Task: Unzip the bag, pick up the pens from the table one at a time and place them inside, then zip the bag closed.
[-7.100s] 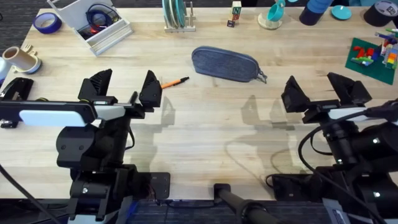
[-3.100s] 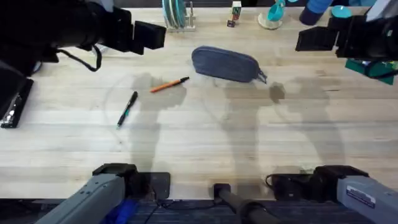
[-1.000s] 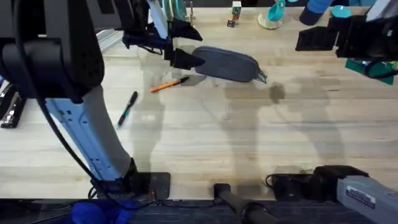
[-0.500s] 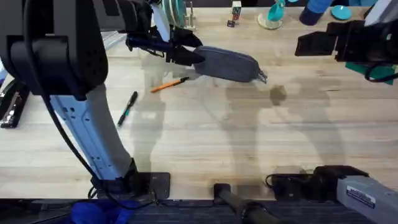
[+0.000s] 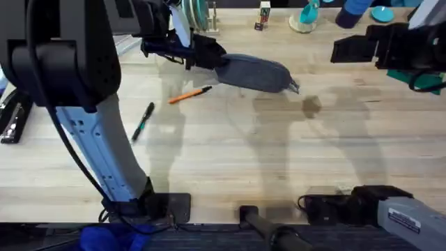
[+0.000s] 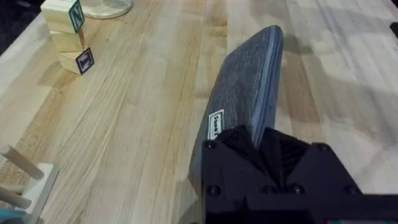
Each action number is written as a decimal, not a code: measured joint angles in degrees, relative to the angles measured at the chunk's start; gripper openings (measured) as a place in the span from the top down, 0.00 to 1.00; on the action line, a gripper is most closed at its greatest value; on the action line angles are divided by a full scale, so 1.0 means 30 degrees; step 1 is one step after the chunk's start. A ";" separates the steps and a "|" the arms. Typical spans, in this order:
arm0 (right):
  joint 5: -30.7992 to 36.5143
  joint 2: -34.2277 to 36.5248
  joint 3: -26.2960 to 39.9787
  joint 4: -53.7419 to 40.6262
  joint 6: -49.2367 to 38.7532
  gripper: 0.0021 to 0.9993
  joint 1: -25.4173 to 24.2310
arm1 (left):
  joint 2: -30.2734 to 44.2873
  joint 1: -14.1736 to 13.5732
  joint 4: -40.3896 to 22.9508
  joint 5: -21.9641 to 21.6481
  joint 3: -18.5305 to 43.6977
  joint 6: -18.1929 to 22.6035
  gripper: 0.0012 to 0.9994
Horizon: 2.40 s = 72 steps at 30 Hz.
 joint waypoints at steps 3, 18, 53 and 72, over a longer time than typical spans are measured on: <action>0.0001 0.0005 0.0000 0.0000 0.0000 0.00 0.0000 | 0.0000 0.0000 0.0007 -0.0006 0.0000 0.0000 0.96; -0.0879 0.0005 0.0000 -0.0401 -0.3870 0.00 0.0000 | 0.0000 0.0000 0.0298 -0.0029 0.0000 -0.0007 0.96; -0.4597 0.7007 0.0058 -0.0450 -1.5085 0.00 -0.0073 | 0.0000 0.0000 0.0342 -0.0044 -0.0004 0.0000 0.96; -0.7646 0.7007 0.0066 0.1515 -1.5529 0.00 -0.1694 | 0.0000 0.0000 0.0342 -0.0044 0.0000 0.0000 0.96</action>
